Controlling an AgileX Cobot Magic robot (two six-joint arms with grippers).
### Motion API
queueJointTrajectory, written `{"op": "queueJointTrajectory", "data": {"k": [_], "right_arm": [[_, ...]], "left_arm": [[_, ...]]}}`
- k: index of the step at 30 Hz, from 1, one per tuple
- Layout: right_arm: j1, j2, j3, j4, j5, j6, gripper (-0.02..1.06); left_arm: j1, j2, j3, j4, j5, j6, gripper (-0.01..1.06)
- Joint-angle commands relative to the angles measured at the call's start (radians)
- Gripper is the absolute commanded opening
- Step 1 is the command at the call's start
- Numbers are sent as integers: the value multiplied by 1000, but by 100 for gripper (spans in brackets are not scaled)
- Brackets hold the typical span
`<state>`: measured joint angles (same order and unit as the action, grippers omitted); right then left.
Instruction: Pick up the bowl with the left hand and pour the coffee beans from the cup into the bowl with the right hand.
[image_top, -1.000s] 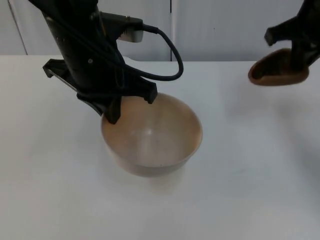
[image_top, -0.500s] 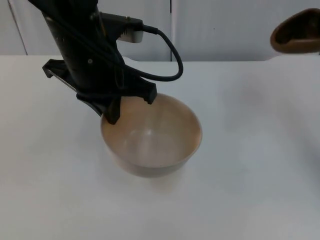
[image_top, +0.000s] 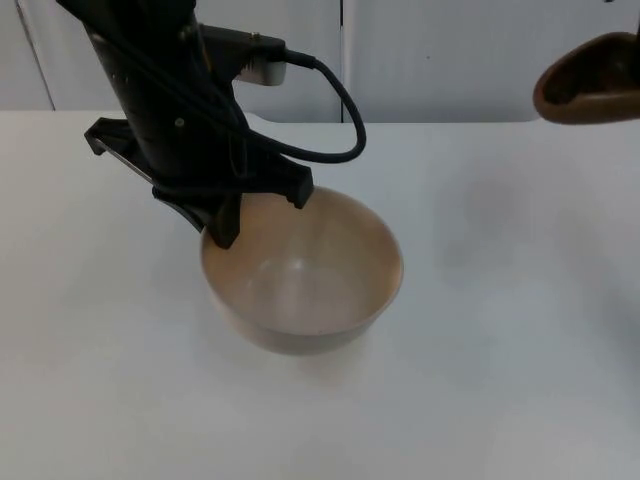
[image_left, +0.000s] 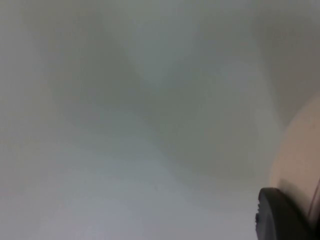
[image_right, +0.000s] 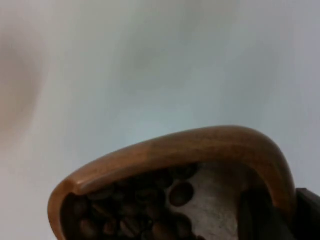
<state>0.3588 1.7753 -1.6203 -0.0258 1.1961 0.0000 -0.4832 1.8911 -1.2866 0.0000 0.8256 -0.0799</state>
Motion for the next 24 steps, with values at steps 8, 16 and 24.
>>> {"op": "queueJointTrajectory", "data": {"k": [8,16,24], "right_arm": [[116,21,-5,-82,25,33,0],[176,57,-61,-82,25,46,0],[274,86,-164,-194,25,96,0]], "left_arm": [[-4,-5,5,5,3,-5,0],[-4,-5,5,5,3,-5,0],[-4,-5,5,8,5,-5,0]]}}
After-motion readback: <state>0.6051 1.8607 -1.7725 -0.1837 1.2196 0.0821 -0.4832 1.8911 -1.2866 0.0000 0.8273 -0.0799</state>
